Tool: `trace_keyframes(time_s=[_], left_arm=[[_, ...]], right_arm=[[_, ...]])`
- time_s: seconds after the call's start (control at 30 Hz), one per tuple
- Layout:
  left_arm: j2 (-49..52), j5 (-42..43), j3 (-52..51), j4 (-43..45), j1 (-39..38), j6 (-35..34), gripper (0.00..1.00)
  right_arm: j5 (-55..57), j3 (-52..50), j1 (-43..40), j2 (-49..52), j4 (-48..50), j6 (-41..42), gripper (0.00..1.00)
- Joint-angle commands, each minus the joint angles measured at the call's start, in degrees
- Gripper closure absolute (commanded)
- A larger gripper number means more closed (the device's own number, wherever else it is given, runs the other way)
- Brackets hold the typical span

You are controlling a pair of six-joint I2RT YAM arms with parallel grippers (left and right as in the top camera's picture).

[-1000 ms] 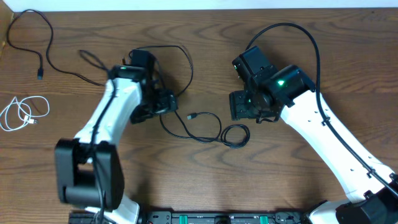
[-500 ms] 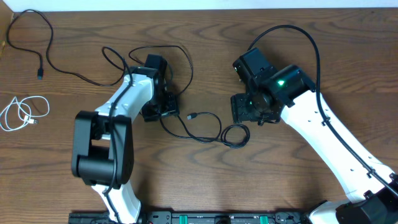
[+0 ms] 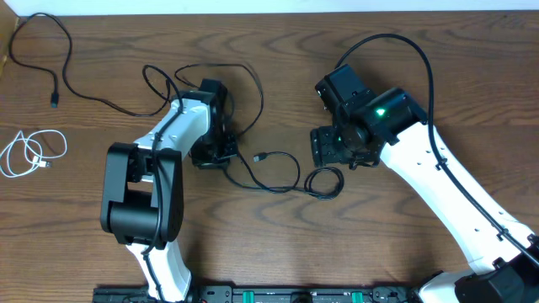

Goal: Untangle cables

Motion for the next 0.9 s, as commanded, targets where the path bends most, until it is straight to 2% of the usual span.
trace_keyframes(time_s=[0.0,0.17,0.33,0.47,0.63,0.87], left_arm=[[-4.5,3.4,3.4,-4.5,0.3,0.5,0.93],[-16.0,4.8,3.5,-8.8,0.2,-1.1,0.92],[-28.5,3.9,3.5,-8.8,0.2,-3.1,0.92],[-36.3,3.7,3.5,-8.4,0.2,-3.4,0.93],[-41.2,3.0,3.5,-8.4,0.2,-3.4,0.93],[-40.8,1.0,3.5,-10.1,0.2,-4.0,0.93]], right_arm=[[-0.1,-0.2,0.2,-0.2,1.3,0.4,0.21],[1.7,-0.2,0.2,-0.1,2.4,0.4,0.14],[6.4,-0.3,0.2,0.4,2.4,0.4,0.1],[5.6,-0.5,0.5,1.4,3.3,0.4,0.08],[1.0,-0.8,1.7,4.3,4.7,0.4,0.06],[-1.2,-0.8,5.1,11.7,6.4,0.4,0.06]])
